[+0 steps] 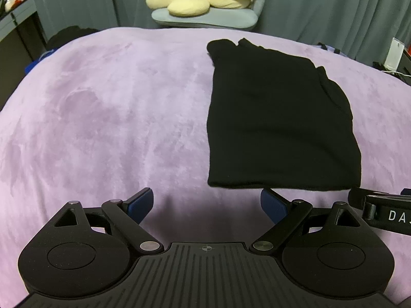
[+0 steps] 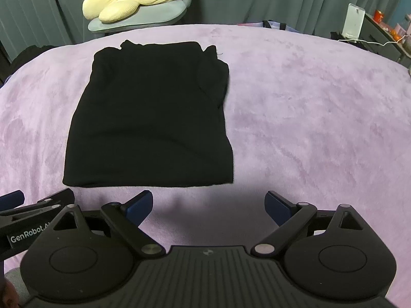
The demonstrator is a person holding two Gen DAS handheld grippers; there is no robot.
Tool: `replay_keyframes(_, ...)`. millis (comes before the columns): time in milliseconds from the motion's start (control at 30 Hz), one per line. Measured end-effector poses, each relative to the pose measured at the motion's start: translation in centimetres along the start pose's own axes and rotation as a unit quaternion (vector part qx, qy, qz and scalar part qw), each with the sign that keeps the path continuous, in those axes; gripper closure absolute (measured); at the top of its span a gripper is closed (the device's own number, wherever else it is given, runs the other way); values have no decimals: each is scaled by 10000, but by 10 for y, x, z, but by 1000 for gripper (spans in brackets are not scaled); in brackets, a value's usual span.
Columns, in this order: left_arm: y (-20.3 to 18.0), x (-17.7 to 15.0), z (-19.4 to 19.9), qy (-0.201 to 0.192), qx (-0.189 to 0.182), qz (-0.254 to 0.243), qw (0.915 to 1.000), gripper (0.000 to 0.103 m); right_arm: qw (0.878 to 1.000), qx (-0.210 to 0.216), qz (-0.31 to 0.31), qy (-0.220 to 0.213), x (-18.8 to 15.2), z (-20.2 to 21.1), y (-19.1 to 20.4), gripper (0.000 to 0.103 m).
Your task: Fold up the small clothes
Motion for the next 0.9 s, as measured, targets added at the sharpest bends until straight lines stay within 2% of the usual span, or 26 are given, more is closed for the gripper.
replay_keyframes(900, -1, 1, 1, -2, -10, -76, 10000, 9, 10000, -29, -2, -8, 1, 1, -4, 9)
Point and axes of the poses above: each gripper's, at about its wrist camera, not at the fingertips, and z roughly against the way its jaws point, y to its left, x to its top, the point moved 8 cm from there along -z, roughly the way its jaws point, and after that the axes turned 6 degrees about -y, right-handed, at the moved point
